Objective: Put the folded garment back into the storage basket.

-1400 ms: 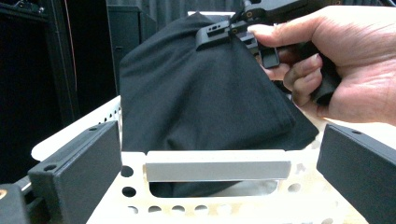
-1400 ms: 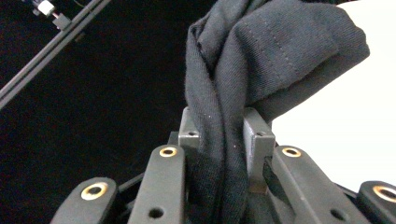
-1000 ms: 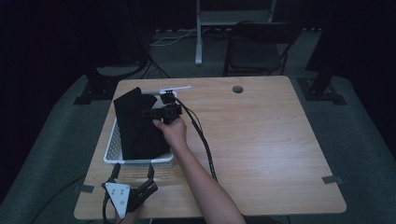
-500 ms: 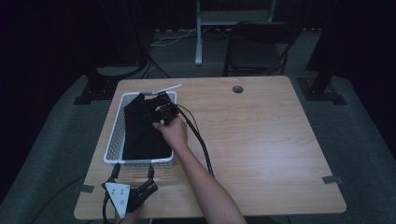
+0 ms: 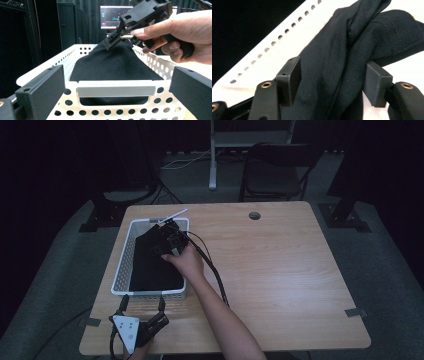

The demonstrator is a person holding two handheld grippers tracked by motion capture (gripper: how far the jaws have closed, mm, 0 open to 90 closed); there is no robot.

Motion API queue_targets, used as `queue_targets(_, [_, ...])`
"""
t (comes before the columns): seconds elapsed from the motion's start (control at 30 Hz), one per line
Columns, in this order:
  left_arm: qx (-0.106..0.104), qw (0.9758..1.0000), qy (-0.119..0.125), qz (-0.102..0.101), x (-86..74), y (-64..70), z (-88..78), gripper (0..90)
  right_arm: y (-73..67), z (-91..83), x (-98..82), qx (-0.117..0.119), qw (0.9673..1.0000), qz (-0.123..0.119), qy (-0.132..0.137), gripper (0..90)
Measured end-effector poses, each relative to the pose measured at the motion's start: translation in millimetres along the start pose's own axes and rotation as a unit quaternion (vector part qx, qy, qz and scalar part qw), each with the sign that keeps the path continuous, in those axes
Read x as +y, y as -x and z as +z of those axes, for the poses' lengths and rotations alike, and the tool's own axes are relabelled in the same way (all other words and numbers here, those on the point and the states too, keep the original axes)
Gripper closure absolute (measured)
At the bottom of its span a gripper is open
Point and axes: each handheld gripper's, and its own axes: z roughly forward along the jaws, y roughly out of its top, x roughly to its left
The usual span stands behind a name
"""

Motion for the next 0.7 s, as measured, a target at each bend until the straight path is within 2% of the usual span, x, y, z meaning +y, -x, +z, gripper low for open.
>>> queue_targets(0.13, [0.000,1.0000,0.000,0.000,0.0,0.0,0.1,1.3,-0.6,-0.5,-0.4,-0.005,0.9999,-0.005,-0.008,34.6])
queue_targets(0.2, [0.000,1.0000,0.000,0.000,0.0,0.0,0.0,1.3,-3.3,0.1,-0.3,-0.012,0.9998,-0.009,-0.014,26.8])
queue_targets(0.23, [0.000,1.0000,0.000,0.000,0.0,0.0,0.0,1.3,-3.3,0.1,-0.3,-0.012,0.9998,-0.009,-0.014,26.8])
queue_targets(0.3, [0.000,1.0000,0.000,0.000,0.0,0.0,0.0,1.3,-7.3,2.7,-0.3,-0.030,0.9990,-0.016,-0.029,21.4])
queue_targets(0.43, [0.000,1.0000,0.000,0.000,0.0,0.0,0.0,1.3,-7.5,7.7,-1.9,-0.051,0.9978,-0.010,-0.043,12.1])
queue_targets(0.5, [0.000,1.0000,0.000,0.000,0.0,0.0,0.0,1.3,-8.1,9.3,-2.5,-0.062,0.9966,-0.019,-0.051,7.0])
queue_targets(0.57, [0.000,1.0000,0.000,0.000,0.0,0.0,0.0,1.3,-8.8,9.9,-2.9,-0.056,0.9965,-0.028,-0.056,2.9])
queue_targets(0.7, [0.000,1.0000,0.000,0.000,0.0,0.0,0.0,1.3,-11.9,8.3,-2.9,-0.047,0.9965,-0.041,-0.057,1.6])
